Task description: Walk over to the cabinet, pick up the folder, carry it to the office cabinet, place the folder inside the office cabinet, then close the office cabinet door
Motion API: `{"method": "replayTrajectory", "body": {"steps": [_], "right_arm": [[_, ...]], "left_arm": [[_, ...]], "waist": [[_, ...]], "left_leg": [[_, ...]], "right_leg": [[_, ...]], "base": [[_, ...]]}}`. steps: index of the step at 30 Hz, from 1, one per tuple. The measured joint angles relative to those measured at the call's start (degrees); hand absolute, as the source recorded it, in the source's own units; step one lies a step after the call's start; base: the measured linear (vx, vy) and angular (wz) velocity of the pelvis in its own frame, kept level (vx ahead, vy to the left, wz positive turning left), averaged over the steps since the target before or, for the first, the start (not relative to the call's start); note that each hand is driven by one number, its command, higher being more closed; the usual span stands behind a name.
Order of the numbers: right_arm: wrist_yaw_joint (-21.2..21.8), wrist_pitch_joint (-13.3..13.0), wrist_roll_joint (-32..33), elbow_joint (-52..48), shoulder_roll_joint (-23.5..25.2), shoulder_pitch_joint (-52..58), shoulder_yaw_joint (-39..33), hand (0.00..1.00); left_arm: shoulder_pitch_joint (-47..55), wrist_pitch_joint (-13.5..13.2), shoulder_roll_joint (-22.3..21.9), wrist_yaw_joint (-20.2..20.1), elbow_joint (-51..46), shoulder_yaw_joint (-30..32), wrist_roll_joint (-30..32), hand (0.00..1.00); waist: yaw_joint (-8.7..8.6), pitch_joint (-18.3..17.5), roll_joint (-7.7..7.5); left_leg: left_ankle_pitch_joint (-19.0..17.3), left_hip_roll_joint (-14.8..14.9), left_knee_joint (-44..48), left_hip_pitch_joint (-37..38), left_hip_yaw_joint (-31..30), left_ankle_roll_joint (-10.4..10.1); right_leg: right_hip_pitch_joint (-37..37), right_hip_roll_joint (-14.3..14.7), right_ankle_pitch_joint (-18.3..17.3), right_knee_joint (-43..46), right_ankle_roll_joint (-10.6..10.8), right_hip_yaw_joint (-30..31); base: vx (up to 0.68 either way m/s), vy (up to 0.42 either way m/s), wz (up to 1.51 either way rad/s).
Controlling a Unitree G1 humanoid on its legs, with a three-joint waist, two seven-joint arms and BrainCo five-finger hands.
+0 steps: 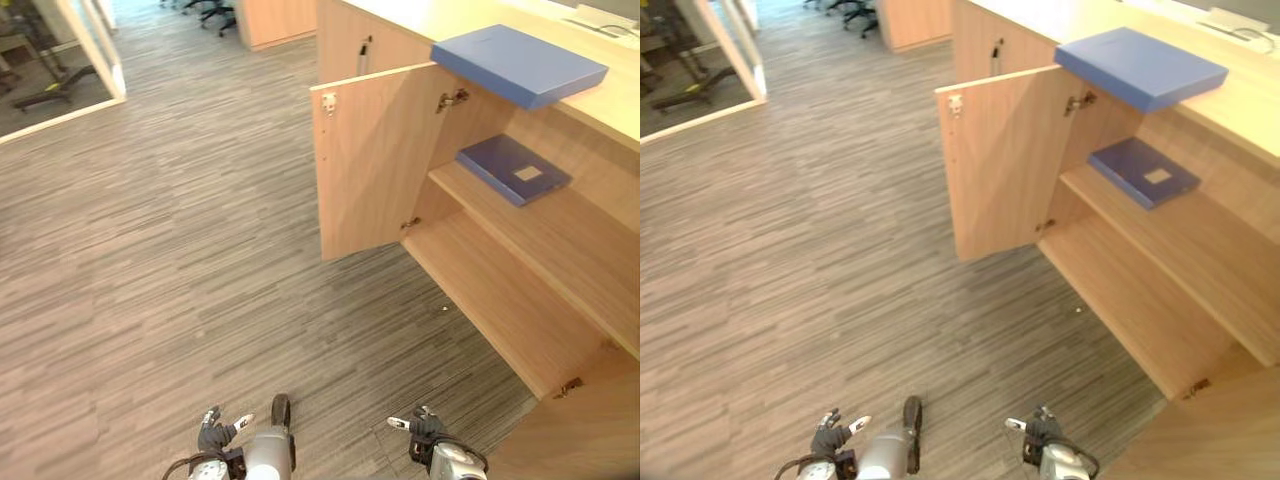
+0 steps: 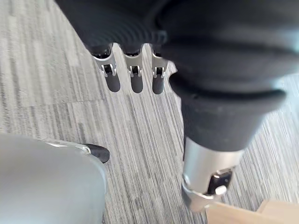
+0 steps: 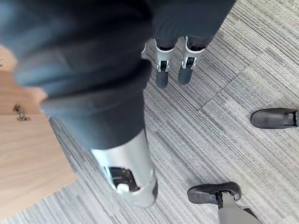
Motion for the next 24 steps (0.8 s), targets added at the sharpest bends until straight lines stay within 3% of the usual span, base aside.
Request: {"method": "replayTrajectory", "body": {"steps": [1, 2, 4, 5, 7, 8, 9, 11, 13, 17, 19, 21, 24], "right_arm": [[0.00, 0.00, 0.00, -0.01, 0.03, 0.37, -0.04, 0.00], [-0.09, 0.00, 0.02, 0.06, 0.14, 1.12, -0.27, 0.00], [-0.10, 0.18, 0.04, 0.47, -0.18, 1.35, -0.66, 0.00], [-0.07, 0.22, 0.02, 0.72, -0.34, 2.03, -1.23, 0.00], [0.19, 0.39, -0.04, 0.67, -0.41, 2.76, -2.20, 0.00], [0.41, 0.39, -0.02, 0.53, -0.42, 2.72, -3.44, 0.00], [0.45, 0.37, -0.02, 0.33, -0.69, 2.75, -3.59, 0.00], [0.48, 0.19, 0.01, 0.06, -0.99, 2.72, -3.58, 0.00], [0.48, 0.17, 0.00, -0.10, -0.95, 2.68, -4.09, 0.00], [0.52, 0.16, 0.01, 0.35, -0.71, 2.78, -5.29, 0.00], [0.47, 0.11, 0.12, -0.23, -0.62, 3.14, -5.72, 0.00], [0.49, 0.06, 0.15, -0.37, -0.59, 3.29, -7.07, 0.00], [0.50, 0.25, 0.04, -0.40, 0.02, 3.47, -7.93, 0.00]], "left_arm": [[-0.02, 0.00, 0.04, 0.00, 0.37, -0.05, 0.02, 0.00], [-0.88, 0.04, 0.48, -0.05, 1.73, -0.24, 0.23, 0.00], [-1.31, 0.08, 0.55, -0.07, 2.69, -0.70, 0.36, 0.00], [-1.31, 0.15, 0.43, -0.03, 3.82, -0.55, -0.62, 0.00], [-1.09, 0.14, 0.39, -0.03, 4.15, -0.58, -0.82, 0.00], [-0.94, 0.16, 0.65, -0.03, 4.48, -0.70, -0.87, 0.00], [-0.89, 0.19, 1.08, -0.05, 4.89, -0.80, -0.92, 0.00], [-0.73, 0.37, 1.36, -0.07, 4.98, -0.69, -0.92, 0.00], [-0.72, 0.67, 2.52, -0.13, 6.17, -0.44, -0.78, 0.00], [0.66, 0.80, 2.86, -0.28, 7.27, -0.37, -0.19, 0.00], [0.36, 1.08, 2.83, -0.45, 7.94, 0.29, 0.35, 0.00], [-0.08, 1.18, 2.12, -0.65, 7.88, 0.84, 1.17, 0.00], [-1.53, 1.33, -0.02, -1.31, 7.20, 1.46, 1.46, 0.00]], "waist": [[0.04, -0.40, 0.12], [-0.49, -0.80, -1.10], [-0.26, -1.00, -0.96], [-0.13, -1.13, -0.47], [-0.03, -1.16, -0.21], [-0.43, -1.15, -0.16], [-0.93, -1.22, 0.01], [-1.13, -1.44, 0.41], [-1.77, -1.11, 0.79], [-2.04, -0.44, 0.33], [-3.02, 0.41, -0.51], [-3.77, -0.19, 0.24], [-3.49, -0.25, -0.20]], "left_leg": [[2.77, -0.01, 0.41, 0.42, 0.54, 0.13], [3.52, -1.34, 0.92, 0.88, 3.03, 0.44], [1.85, -2.26, -0.67, 2.78, 7.72, 2.77], [-0.01, -3.91, -2.25, 6.17, 11.89, 4.65], [-0.82, -5.21, -4.01, 9.91, 13.97, 5.83], [-1.73, -6.60, -5.29, 13.37, 15.61, 7.14], [-2.50, -7.57, -6.52, 16.11, 17.01, 7.80], [-3.03, -7.61, -8.06, 18.61, 18.35, 7.89], [-3.68, -6.09, -9.66, 21.17, 19.27, 7.16], [-5.57, -3.60, -9.79, 22.91, 23.28, 5.73], [-6.60, -3.38, -10.01, 24.10, 24.89, 4.10], [-5.64, -2.55, -12.40, 24.70, 25.11, 2.67], [-3.79, -0.72, -14.67, 24.93, 25.54, 0.69]], "right_leg": [[0.36, -0.57, -0.52, 0.15, 0.88, 1.02], [0.12, -3.33, -1.49, 1.39, 2.86, 2.55], [-4.37, -6.57, -1.96, 7.56, 5.34, 4.33], [-8.25, -9.88, -2.59, 17.10, 6.63, 5.08], [-11.12, -12.21, -2.55, 26.13, 6.59, 4.89], [-13.85, -15.18, -1.52, 34.99, 5.00, 2.51], [-15.76, -18.87, -0.89, 41.44, 3.19, -2.56], [-17.38, -21.99, -0.86, 44.46, 2.97, -9.44], [-17.99, -21.75, -1.92, 41.34, 4.57, -16.52], [-19.53, -18.11, -1.86, 28.41, 5.17, -22.29], [-19.27, -17.00, 0.72, 21.80, 3.51, -25.49], [-19.28, -15.57, 0.47, 20.30, 3.28, -28.25], [-18.83, -13.33, 0.29, 18.40, 2.67, -33.20]], "base": [[0.35, 0.210, -0.72], [0.43, 0.263, -0.86], [0.41, 0.293, -1.07], [0.38, 0.353, -1.03], [0.30, 0.322, -0.81], [0.20, 0.265, -0.68], [0.21, 0.297, -0.67], [0.16, 0.237, -0.41], [0.09, 0.112, -0.35], [0.04, -0.030, -0.64], [0.05, -0.170, -0.47], [0.13, -0.145, -0.09], [0.13, -0.142, -0.08]]}}
